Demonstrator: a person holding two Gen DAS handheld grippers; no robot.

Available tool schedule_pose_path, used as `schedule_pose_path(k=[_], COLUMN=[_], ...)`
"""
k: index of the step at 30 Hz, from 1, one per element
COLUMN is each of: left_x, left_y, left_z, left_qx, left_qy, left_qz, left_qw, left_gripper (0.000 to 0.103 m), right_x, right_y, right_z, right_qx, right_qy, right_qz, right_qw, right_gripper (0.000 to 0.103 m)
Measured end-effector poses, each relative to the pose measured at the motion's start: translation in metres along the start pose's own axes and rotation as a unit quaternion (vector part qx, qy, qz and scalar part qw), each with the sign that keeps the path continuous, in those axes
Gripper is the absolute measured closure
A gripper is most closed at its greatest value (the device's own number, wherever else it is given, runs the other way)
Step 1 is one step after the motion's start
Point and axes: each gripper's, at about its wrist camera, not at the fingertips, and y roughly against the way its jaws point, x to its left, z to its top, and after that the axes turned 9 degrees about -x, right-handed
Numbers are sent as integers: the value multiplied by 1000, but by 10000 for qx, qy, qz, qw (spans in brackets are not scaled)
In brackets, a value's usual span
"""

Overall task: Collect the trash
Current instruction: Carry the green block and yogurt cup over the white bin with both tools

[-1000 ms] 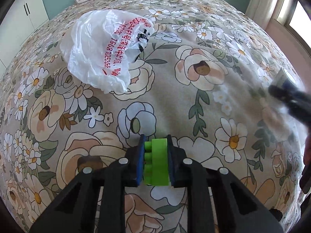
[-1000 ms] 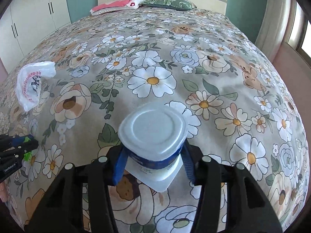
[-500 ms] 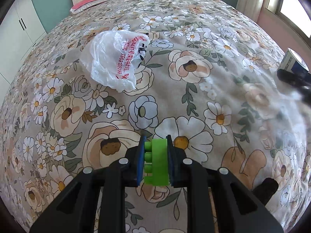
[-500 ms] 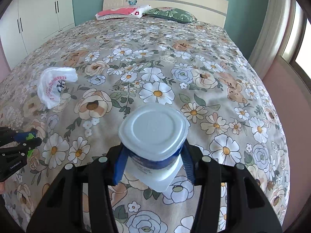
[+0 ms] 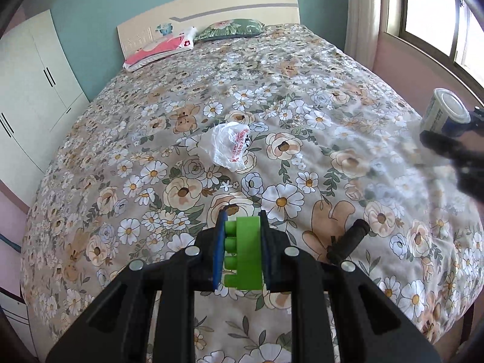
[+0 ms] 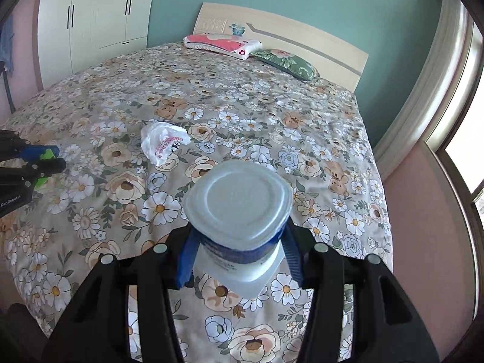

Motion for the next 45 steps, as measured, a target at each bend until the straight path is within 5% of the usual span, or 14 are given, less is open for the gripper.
schedule_pose_path(k=[11, 23, 34, 45], left_x=[17, 28, 15, -6], left_y=[141, 246, 275, 250], left_z=[-43, -112, -192, -266], left_qx=[-529, -854, -778, -298], left_qy=[-329, -504, -730, -874], left_qz=[90, 159, -76, -475], left_qw=[9980, 9949, 9943, 9946], left_gripper=[80, 80, 80, 80], right_x=[86, 166, 202, 228], right_y=[145, 259, 287, 273], right_z=[-2, -38, -105, -179], right_qx=[-281, -513, -307, 141], right_qy=[624, 1033, 1072, 1034], right_qz=[66, 344, 704, 1013], right_qw=[9976, 9927, 9913, 9894], right_gripper=[52, 52, 52, 52])
